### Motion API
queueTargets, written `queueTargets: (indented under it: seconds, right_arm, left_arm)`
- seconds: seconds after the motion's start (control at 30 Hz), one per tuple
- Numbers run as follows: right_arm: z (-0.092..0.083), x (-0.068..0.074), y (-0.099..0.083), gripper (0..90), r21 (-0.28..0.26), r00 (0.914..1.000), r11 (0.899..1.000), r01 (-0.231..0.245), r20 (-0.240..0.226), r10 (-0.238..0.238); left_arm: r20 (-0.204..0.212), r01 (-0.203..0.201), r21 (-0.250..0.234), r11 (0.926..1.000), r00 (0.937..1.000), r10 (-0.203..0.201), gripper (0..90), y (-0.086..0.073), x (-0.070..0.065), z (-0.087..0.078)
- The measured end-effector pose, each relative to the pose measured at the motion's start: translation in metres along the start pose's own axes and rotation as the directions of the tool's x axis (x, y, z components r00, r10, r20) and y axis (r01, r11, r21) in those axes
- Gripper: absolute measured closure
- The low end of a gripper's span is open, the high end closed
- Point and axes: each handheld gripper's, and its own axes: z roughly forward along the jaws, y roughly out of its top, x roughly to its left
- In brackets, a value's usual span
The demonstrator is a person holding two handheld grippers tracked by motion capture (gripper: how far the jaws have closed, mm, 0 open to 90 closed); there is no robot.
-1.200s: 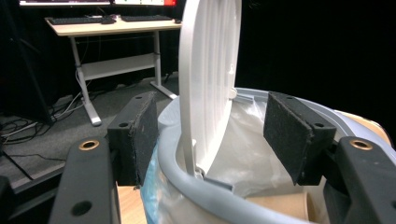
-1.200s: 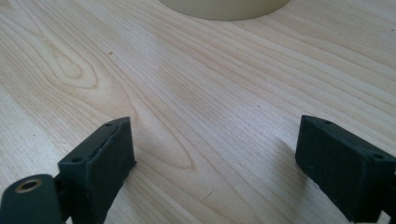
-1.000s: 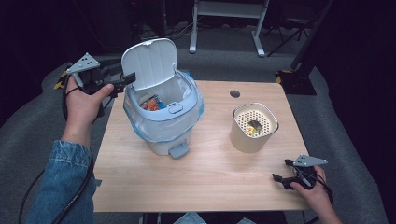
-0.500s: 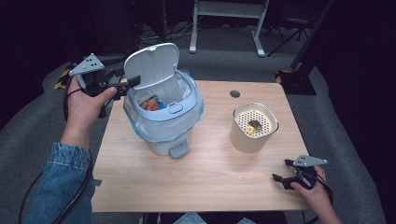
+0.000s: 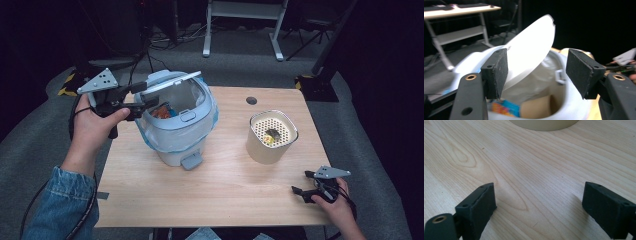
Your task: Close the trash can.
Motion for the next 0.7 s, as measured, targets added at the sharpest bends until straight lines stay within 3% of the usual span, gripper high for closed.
queueTargets:
  seconds: [0.17, 0.23, 0.3, 0.57, 0.7]
  right_arm:
    - [0.0, 0.0, 0.0, 11.6, 0.0, 1.0, 1.0, 0.0, -0.001, 0.0]
    - [0.0, 0.0, 0.0, 11.6, 0.0, 1.0, 1.0, -0.001, -0.001, 0.001]
    - [0.0, 0.0, 0.0, 11.6, -0.001, 1.0, 1.0, -0.001, -0.001, 0.001]
    - [0.0, 0.0, 0.0, 11.7, -0.001, 1.0, 1.0, -0.001, -0.001, 0.001]
    - [0.0, 0.0, 0.0, 11.7, 0.0, 1.0, 1.0, -0.001, -0.001, 0.001]
  left_arm:
    - [0.019, 0.021, 0.035, 0.9992, 0.9996, -0.022, 36.2, -0.002, -0.008, 0.005]
    - [0.054, 0.082, 0.041, 0.9957, 0.995, -0.084, 37.4, -0.003, -0.008, 0.01]
    - [0.056, 0.097, 0.055, 0.9938, 0.9935, -0.1, 39.0, -0.004, -0.009, 0.012]
    - [-0.001, 0.097, 0.144, 0.9849, 0.9952, -0.097, 49.6, -0.005, -0.011, 0.027]
    - [-0.037, 0.075, 0.184, 0.98, 0.9969, -0.069, 54.0, -0.005, -0.011, 0.034]
